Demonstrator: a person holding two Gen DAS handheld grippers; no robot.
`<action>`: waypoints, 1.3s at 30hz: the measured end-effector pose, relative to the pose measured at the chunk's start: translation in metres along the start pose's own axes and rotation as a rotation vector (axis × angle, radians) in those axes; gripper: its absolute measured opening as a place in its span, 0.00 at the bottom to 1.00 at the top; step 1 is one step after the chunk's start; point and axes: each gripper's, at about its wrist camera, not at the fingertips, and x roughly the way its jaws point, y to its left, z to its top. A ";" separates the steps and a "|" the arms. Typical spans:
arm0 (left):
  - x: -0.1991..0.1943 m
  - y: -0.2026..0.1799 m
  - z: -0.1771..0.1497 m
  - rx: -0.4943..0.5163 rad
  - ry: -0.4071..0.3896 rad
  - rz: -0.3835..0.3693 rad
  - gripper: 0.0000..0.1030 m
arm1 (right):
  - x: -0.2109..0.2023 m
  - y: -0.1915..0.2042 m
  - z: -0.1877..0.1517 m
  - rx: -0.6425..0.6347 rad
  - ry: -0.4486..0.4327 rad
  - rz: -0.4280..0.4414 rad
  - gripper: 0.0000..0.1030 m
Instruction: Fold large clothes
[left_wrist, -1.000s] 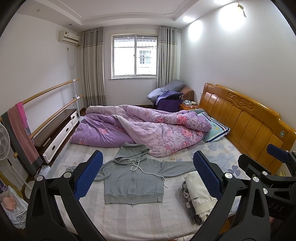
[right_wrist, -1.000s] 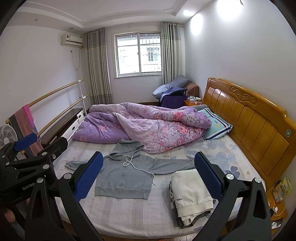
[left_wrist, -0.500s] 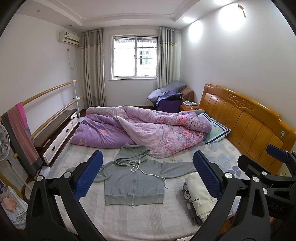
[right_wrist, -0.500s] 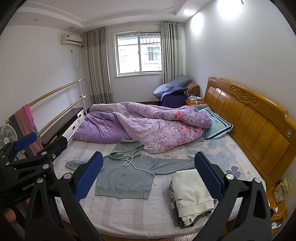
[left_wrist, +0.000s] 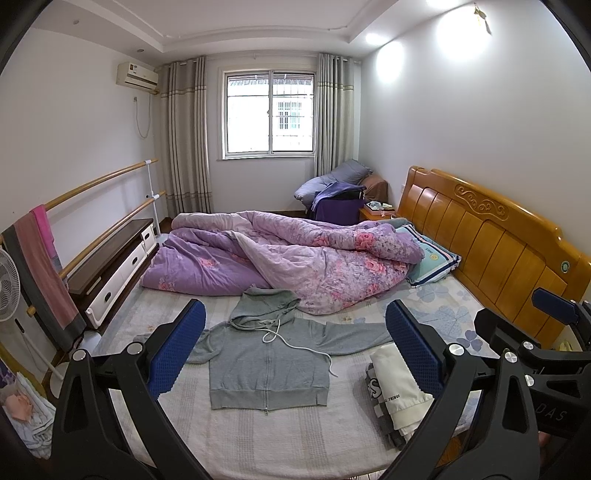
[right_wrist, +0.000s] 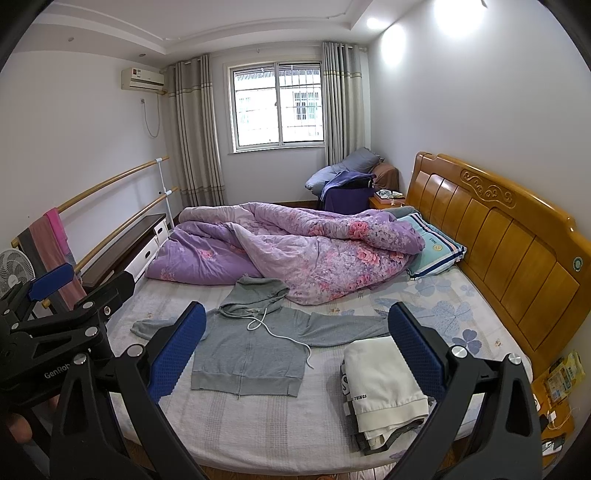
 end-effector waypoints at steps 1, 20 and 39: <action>0.000 0.000 0.000 0.001 0.000 0.001 0.95 | 0.000 0.000 0.000 0.000 0.000 0.000 0.92; 0.001 0.000 0.001 0.001 0.001 -0.001 0.95 | 0.001 -0.002 0.001 0.002 0.003 0.002 0.92; 0.005 0.001 -0.001 0.002 0.005 -0.009 0.95 | 0.000 -0.001 -0.001 0.005 0.005 -0.002 0.92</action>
